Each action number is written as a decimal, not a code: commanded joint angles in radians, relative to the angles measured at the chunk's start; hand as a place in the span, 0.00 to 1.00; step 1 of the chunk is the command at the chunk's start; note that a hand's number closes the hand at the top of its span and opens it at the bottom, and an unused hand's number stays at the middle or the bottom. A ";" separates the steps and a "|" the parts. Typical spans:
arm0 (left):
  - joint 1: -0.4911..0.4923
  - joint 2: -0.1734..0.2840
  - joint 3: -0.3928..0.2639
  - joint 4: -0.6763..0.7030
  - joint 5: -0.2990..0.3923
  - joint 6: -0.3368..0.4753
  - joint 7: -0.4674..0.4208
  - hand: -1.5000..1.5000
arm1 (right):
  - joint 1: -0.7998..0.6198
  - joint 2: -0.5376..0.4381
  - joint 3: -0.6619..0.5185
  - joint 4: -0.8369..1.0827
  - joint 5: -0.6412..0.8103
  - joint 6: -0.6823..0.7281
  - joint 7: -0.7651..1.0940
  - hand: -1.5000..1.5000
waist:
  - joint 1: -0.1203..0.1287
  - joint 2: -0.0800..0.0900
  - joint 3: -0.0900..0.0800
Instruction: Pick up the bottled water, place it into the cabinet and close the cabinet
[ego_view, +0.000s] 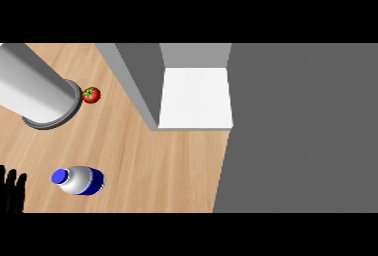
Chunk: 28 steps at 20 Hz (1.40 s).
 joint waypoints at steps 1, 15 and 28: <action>0.026 0.005 0.024 0.090 0.029 -0.054 -0.048 0.00 | 0.033 -0.004 0.081 -0.114 0.153 -0.042 0.055 0.00 | -0.001 -0.002 0.000; -0.217 0.004 0.112 0.625 0.032 -0.110 -0.329 0.00 | -0.047 -0.057 -0.007 -0.105 0.076 -0.061 0.094 0.00 | -0.002 0.002 0.000; -0.455 0.092 0.240 1.093 0.083 -0.187 -0.613 0.00 | -0.005 -0.085 0.063 -0.039 0.116 -0.088 -0.028 0.00 | -0.006 0.002 0.000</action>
